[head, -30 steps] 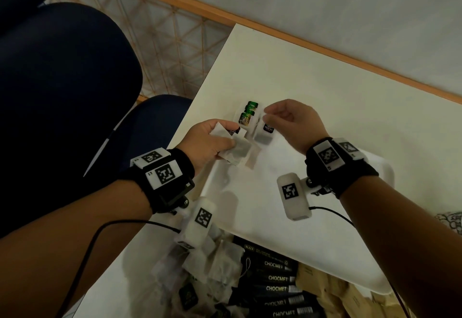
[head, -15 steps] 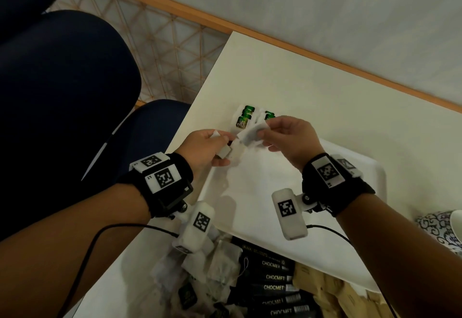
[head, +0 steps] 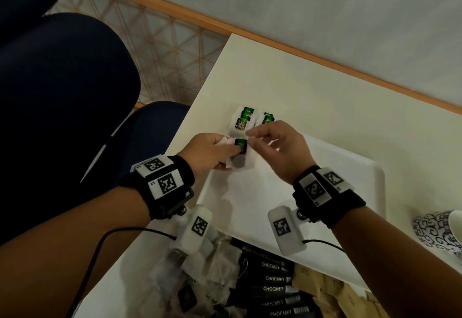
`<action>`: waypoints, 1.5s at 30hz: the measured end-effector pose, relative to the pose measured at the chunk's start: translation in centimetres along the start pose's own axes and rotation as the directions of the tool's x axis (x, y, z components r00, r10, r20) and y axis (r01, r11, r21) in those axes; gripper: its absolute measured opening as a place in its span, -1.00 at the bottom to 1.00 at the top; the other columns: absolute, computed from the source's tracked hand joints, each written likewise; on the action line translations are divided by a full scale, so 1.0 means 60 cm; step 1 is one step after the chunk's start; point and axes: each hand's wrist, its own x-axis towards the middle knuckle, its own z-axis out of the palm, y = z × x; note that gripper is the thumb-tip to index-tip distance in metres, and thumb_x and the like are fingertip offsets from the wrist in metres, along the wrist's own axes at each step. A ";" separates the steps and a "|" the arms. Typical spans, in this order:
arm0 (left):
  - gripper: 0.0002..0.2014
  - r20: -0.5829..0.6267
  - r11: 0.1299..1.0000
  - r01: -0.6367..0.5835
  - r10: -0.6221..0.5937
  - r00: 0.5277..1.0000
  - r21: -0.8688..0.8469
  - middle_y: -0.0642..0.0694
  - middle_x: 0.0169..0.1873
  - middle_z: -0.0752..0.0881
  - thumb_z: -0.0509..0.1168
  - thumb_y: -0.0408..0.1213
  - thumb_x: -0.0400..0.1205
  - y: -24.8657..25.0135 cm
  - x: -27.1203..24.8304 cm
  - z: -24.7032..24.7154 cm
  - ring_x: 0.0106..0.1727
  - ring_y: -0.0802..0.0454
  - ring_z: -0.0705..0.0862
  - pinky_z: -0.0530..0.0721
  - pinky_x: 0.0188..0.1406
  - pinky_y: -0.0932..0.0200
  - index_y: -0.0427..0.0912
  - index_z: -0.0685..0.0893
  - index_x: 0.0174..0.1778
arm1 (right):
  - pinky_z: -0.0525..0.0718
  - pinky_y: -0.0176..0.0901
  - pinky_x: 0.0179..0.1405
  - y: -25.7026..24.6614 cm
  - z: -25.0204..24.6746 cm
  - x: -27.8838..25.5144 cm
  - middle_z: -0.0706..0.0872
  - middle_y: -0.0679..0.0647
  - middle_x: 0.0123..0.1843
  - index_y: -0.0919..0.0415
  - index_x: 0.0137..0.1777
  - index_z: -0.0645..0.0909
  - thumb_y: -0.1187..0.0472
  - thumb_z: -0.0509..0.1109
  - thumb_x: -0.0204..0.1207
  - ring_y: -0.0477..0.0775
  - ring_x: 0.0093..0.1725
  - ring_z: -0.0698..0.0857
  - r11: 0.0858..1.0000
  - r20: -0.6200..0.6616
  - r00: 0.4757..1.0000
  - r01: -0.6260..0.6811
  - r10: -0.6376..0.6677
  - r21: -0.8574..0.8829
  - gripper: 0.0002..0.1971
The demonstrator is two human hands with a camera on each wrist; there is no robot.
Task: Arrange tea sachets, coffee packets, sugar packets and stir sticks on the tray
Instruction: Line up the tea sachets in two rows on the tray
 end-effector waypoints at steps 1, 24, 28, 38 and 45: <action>-0.85 0.002 1.000 -0.015 0.015 1.000 0.026 -0.19 -0.19 0.78 0.43 -0.35 0.56 -0.001 -0.001 0.001 -0.19 -0.01 0.77 0.74 -0.26 0.22 -0.33 0.75 -0.01 | 0.57 -0.41 -0.14 -0.001 -0.001 0.003 0.68 -0.09 -0.05 -0.22 -0.05 0.69 0.12 0.49 0.48 -0.18 -0.14 0.64 0.999 -0.002 0.999 -0.037 0.037 0.002 -0.83; -0.53 0.019 0.960 -0.093 0.091 0.996 0.265 -0.05 0.02 0.69 0.09 -0.53 0.65 -0.007 -0.003 0.004 -0.08 0.10 0.63 0.67 -0.32 0.35 0.05 0.63 0.31 | 0.51 -0.55 -0.15 -0.002 -0.025 -0.003 0.77 -0.12 -0.14 -0.12 -0.08 0.72 0.39 0.44 0.43 -0.30 -0.19 0.63 0.998 0.143 0.988 -0.059 0.062 -0.025 -0.68; -0.63 0.111 0.922 -0.102 0.064 0.992 0.374 -0.04 -0.13 0.66 0.08 -0.56 0.65 -0.007 -0.004 0.011 -0.22 0.13 0.56 0.55 -0.45 0.44 -0.07 0.71 0.03 | 0.56 -0.47 -0.15 -0.008 -0.023 0.005 0.79 -0.15 -0.15 -0.13 -0.13 0.73 0.38 0.45 0.44 -0.22 -0.20 0.67 0.998 0.146 0.988 -0.059 0.058 0.006 -0.69; -0.64 -0.032 0.959 -0.095 0.107 0.994 0.269 -0.02 -0.01 0.68 0.15 -0.58 0.60 0.003 -0.006 -0.018 -0.16 0.14 0.64 0.58 -0.41 0.44 -0.04 0.69 0.05 | 0.64 -0.42 -0.04 0.033 -0.011 0.019 0.82 0.13 -0.08 -0.07 -0.14 0.71 0.44 0.42 0.46 -0.15 -0.15 0.76 0.973 0.142 0.970 -0.210 0.196 0.093 -0.69; -0.51 -0.052 0.980 -0.072 0.084 0.995 0.187 -0.15 0.07 0.56 0.24 -0.54 0.58 0.004 0.001 -0.019 -0.08 0.04 0.59 0.60 -0.34 0.29 0.07 0.48 0.33 | 0.50 -0.49 -0.33 0.070 -0.016 0.055 0.71 0.01 -0.20 -0.15 -0.11 0.69 0.36 0.44 0.44 -0.17 -0.34 0.60 0.952 0.011 0.952 -0.306 0.306 0.022 -0.70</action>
